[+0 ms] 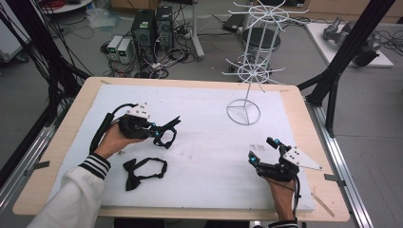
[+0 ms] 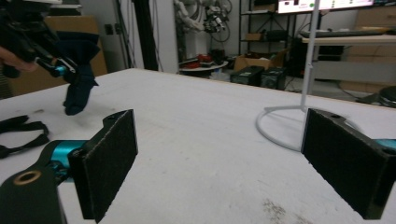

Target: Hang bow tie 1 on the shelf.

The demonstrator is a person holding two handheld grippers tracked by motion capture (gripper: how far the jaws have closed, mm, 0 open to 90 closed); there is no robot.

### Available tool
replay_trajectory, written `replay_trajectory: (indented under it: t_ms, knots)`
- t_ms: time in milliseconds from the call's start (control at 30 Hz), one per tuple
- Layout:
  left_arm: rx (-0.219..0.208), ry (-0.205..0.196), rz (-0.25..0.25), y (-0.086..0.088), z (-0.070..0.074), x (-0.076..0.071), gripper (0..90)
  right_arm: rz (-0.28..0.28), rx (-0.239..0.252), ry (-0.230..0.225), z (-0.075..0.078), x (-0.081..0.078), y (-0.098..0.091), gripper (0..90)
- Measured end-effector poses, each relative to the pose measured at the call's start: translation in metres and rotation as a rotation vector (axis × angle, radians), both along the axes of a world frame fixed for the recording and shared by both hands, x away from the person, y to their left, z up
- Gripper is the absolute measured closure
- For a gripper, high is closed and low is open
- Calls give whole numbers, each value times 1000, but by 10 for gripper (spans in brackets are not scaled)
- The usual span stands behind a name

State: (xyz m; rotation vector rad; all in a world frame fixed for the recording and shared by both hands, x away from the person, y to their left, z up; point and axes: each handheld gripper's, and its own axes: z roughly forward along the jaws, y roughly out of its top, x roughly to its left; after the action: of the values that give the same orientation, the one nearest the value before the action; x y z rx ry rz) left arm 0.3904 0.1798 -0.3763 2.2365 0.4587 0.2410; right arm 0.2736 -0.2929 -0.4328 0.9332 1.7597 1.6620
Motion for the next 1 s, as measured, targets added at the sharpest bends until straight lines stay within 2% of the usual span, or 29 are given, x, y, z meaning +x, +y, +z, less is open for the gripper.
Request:
replay_trajectory:
  t_ms: [133, 267, 500, 600, 633, 767, 867, 1000]
  knots:
    - [-33, -1, 8, -1, 0, -2, 819, 55, 2, 3, 13, 3, 4, 101]
    - [-64, -15, 7, -1, 1, -5, 818, 81, 1, -1, 20, 5, 7, 101]
    - [-122, -26, -14, -5, 3, -10, 818, 151, -1, 10, 35, 12, 14, 101]
    - [-127, -22, -22, -6, 4, -12, 817, 205, -15, 14, 43, 19, 20, 102]
    - [-133, -20, -24, -6, 4, -12, 817, 205, -15, 14, 43, 19, 20, 102]
    - [-171, -14, -22, -8, 4, -14, 817, 249, -22, 31, 50, 25, 25, 102]
    - [-192, -15, -34, -9, 5, -15, 817, 275, -19, 23, 55, 30, 28, 102]
    - [-241, -8, -52, -12, 6, -16, 817, 309, -23, 36, 60, 34, 32, 102]
